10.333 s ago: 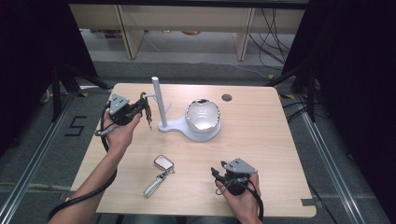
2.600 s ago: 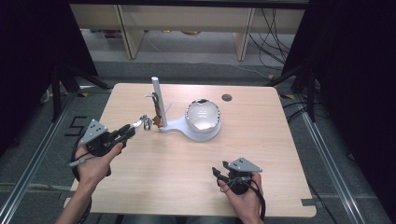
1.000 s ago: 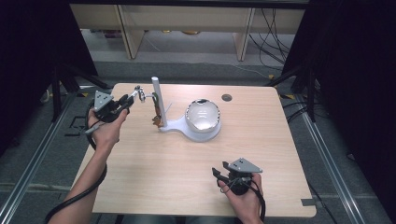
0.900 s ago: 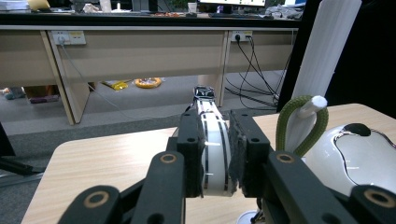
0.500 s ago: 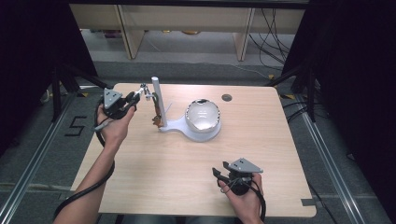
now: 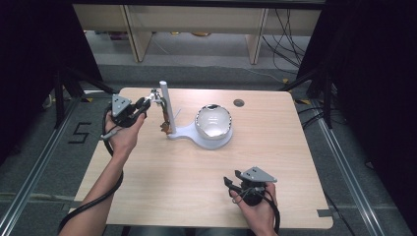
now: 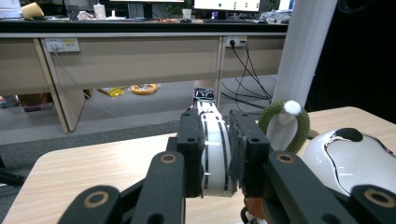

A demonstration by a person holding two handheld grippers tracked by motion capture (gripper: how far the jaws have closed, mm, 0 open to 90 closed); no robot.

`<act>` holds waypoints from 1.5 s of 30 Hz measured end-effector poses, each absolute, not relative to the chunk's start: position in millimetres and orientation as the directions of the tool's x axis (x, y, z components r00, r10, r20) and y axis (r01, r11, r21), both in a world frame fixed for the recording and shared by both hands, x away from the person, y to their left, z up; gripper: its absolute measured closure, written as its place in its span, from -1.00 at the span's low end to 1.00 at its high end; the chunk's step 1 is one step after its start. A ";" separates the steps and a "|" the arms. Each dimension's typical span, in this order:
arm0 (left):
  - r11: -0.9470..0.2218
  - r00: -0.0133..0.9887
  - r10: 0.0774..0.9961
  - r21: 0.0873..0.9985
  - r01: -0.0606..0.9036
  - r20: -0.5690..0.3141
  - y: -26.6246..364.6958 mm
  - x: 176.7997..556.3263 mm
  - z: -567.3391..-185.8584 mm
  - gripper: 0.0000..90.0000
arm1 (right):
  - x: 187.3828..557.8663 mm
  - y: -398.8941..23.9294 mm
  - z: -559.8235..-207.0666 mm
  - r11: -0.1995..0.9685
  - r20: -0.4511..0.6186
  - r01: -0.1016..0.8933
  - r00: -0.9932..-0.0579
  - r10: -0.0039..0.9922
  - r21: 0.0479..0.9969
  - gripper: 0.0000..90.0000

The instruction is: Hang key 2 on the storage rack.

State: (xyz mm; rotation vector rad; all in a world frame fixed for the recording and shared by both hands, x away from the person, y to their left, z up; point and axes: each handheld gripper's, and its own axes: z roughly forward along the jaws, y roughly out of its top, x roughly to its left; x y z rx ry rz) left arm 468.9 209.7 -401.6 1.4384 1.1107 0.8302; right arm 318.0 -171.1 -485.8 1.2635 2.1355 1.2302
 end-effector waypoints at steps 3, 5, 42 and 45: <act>0.033 0.323 0.942 0.983 0.182 -0.091 209.7 466.8 -402.7 0.66 | 318.8 -170.7 -486.8 0.215 0.113 0.512 -0.535 0.837 0.832 0.13; 0.035 0.330 0.939 0.984 0.175 -0.092 209.2 464.4 -402.4 0.66 | 319.0 -170.3 -487.1 0.213 0.115 0.510 -0.537 0.836 0.833 0.13; 0.027 0.365 0.925 0.976 0.216 -0.106 217.5 440.8 -424.6 0.38 | 317.4 -168.2 -487.2 0.212 0.115 0.515 -0.531 0.839 0.830 0.12; 0.017 0.357 0.929 0.975 0.221 -0.097 224.0 435.2 -427.0 0.30 | 318.6 -167.5 -488.0 0.213 0.119 0.509 -0.543 0.832 0.834 0.12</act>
